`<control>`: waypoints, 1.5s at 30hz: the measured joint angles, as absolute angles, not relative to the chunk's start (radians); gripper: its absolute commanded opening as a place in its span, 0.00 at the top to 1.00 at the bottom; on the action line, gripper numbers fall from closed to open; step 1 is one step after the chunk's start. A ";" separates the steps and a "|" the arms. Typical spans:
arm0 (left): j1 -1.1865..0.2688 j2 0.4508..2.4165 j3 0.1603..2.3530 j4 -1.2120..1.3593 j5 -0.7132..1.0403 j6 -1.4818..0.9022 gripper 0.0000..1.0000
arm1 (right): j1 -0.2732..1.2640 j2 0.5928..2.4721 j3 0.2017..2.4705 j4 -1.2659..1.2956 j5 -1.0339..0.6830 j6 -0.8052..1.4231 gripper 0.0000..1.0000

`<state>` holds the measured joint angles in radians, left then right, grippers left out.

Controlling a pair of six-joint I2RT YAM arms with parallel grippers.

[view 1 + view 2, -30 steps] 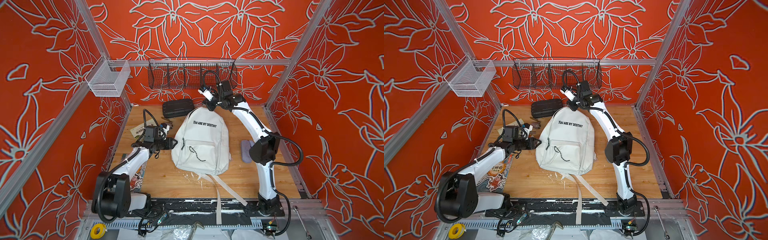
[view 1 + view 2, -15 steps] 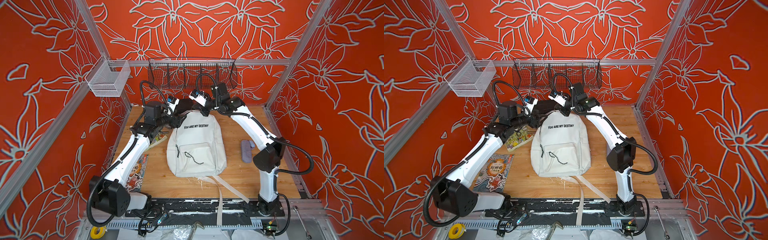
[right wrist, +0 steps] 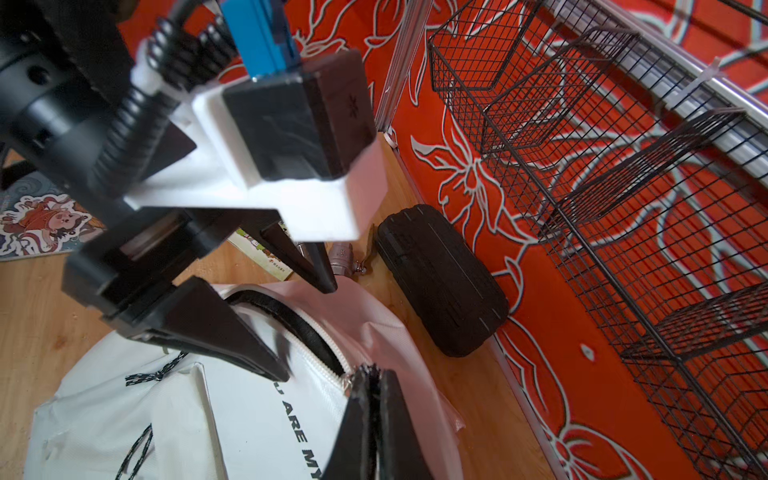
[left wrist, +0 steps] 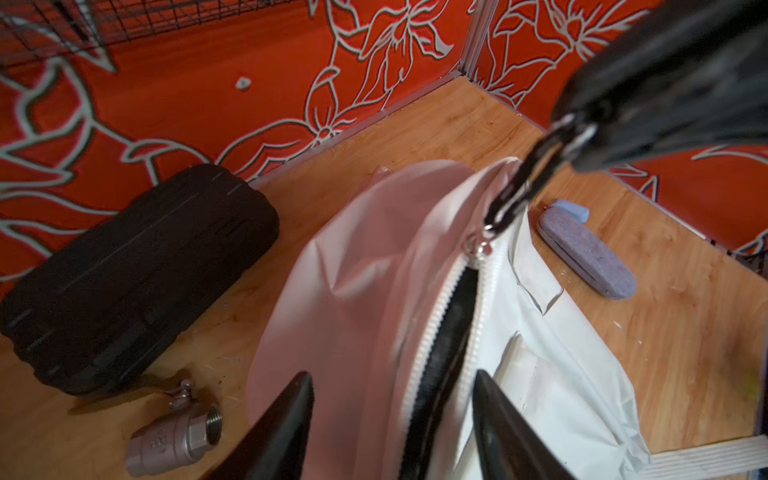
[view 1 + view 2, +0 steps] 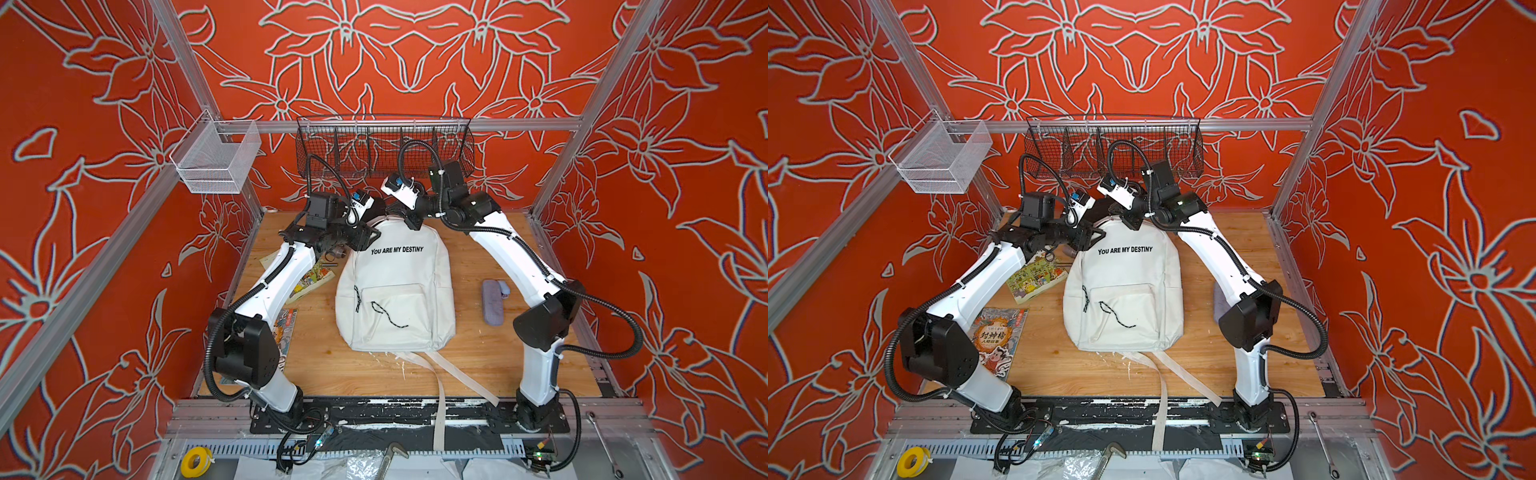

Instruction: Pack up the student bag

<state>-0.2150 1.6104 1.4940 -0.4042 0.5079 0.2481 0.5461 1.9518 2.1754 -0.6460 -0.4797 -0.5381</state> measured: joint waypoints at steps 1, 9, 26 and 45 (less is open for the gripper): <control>-0.216 1.618 1.505 -0.407 0.514 0.251 0.67 | 0.546 1.952 2.175 -0.646 -0.479 -0.538 1.00; -0.220 1.665 1.592 -0.463 0.527 0.226 1.00 | 0.550 1.950 2.187 -0.664 -0.388 -0.509 1.00; -0.158 1.477 1.413 -0.311 0.448 -0.006 1.00 | 0.384 1.760 1.859 -0.603 -0.185 -0.246 1.00; -0.138 1.326 1.185 -0.178 0.498 -0.047 0.52 | 0.318 1.678 1.716 -0.446 -0.500 -0.226 1.00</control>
<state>-0.1383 1.3258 1.1847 -0.1776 0.4980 -0.0475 0.3183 1.6779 1.7161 -0.4461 -0.5003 -0.2256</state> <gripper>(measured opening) 0.379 0.056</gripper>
